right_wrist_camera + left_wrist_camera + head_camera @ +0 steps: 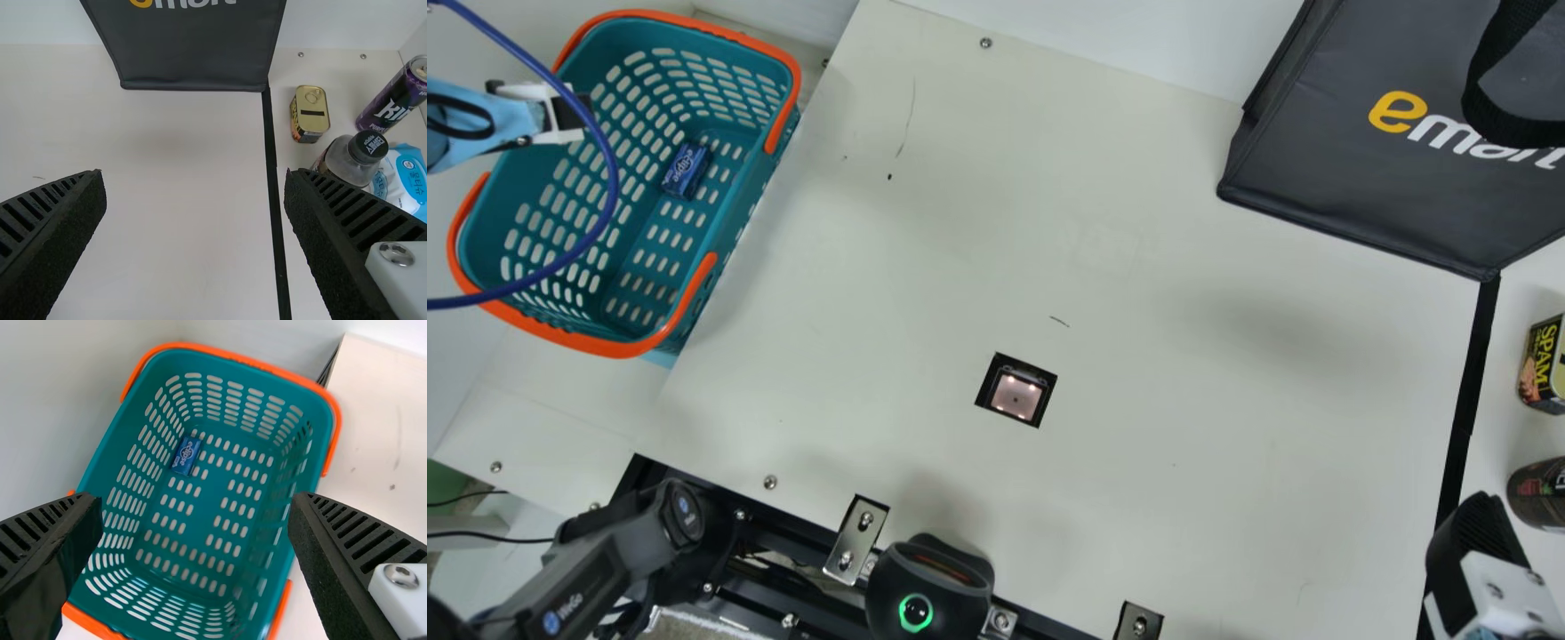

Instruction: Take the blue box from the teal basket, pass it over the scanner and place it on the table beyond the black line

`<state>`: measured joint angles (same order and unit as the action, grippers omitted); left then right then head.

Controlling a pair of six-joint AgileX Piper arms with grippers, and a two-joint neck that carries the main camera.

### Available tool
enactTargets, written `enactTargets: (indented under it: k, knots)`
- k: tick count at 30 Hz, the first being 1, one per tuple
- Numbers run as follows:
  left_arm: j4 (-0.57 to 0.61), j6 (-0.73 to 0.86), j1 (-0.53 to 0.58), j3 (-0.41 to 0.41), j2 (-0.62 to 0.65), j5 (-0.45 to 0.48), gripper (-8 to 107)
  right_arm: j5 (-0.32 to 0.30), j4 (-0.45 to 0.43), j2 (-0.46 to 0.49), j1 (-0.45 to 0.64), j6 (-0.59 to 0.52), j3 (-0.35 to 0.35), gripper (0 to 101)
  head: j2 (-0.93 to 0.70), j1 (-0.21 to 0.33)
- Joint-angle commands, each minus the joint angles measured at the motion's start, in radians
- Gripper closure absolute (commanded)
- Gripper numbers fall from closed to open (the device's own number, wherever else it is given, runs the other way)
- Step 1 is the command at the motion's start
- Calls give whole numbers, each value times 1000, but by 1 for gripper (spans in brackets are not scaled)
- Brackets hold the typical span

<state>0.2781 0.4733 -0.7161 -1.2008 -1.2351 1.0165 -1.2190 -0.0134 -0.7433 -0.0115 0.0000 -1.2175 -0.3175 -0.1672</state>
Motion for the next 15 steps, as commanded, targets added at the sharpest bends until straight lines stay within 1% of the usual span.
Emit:
enactTargets:
  k: [1,8,15]
  knots:
    - [-6,23,7,-1,-49,-18,9,0,0,0,0,0,0,6,-4,29]
    - [-40,44,59,-13,-188,-90,9,1,0,0,0,0,0,6,-4,29]
    - [-74,46,110,-55,-345,-142,9,1,0,0,0,0,0,6,-4,29]
